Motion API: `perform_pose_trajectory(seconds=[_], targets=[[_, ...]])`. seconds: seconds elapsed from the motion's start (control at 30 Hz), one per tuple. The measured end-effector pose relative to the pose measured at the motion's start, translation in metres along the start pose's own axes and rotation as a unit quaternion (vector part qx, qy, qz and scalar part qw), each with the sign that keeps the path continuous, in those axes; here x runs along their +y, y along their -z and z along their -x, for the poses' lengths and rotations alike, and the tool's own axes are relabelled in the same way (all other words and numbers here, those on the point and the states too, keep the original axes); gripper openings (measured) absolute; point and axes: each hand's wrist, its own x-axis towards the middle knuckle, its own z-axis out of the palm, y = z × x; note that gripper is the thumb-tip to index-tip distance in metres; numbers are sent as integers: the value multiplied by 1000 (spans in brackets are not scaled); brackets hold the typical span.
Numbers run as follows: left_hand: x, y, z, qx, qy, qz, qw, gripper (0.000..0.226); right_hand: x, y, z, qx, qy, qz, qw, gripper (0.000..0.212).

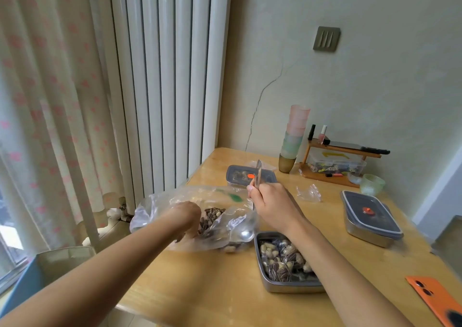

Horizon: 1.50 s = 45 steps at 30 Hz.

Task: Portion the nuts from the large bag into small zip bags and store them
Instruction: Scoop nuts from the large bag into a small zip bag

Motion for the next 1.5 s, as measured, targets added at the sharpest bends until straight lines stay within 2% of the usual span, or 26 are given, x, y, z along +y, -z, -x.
perform_pose_trajectory(seconds=[0.07,0.17,0.27,0.37,0.5,0.57,0.73,0.83,0.9,1.0,1.07,1.17,1.23,1.37,1.5], targets=[[0,4,1,-30,16,8,999,29,-1,-1,-1,2,0,0,1000,45],[2,9,4,-53,21,38,998,36,-2,-5,-2,15,-13,-5,1000,47],[2,12,7,-96,30,84,991,20,-2,-8,-1,48,-34,-6,998,50],[-1,13,7,-89,46,127,987,26,-4,-9,0,70,-52,-14,996,50],[-4,13,4,-17,64,156,985,21,-4,-13,-2,96,-69,-10,993,48],[-2,12,3,-3,70,179,981,23,-4,-16,-4,93,-66,-16,993,40],[1,7,-1,-28,70,183,980,25,-3,-28,-6,57,-48,-33,997,30],[1,11,4,-60,58,178,980,12,-2,-33,-4,41,-37,-29,998,29],[1,13,7,-67,59,184,979,25,-1,-36,-3,44,-41,-31,998,33],[2,14,2,-27,77,248,965,8,4,-39,-4,36,-69,-54,996,49],[3,20,1,13,102,303,947,18,4,-39,-4,28,-86,-67,994,53],[7,33,1,90,106,378,915,12,4,-36,-4,37,-123,-92,987,54],[12,41,3,119,87,403,903,10,6,-33,-3,35,-174,-127,976,50],[24,46,0,147,25,432,890,29,12,-29,1,37,-253,-179,950,36],[38,47,-4,171,-44,404,897,17,24,-26,8,28,-335,-251,908,32]])
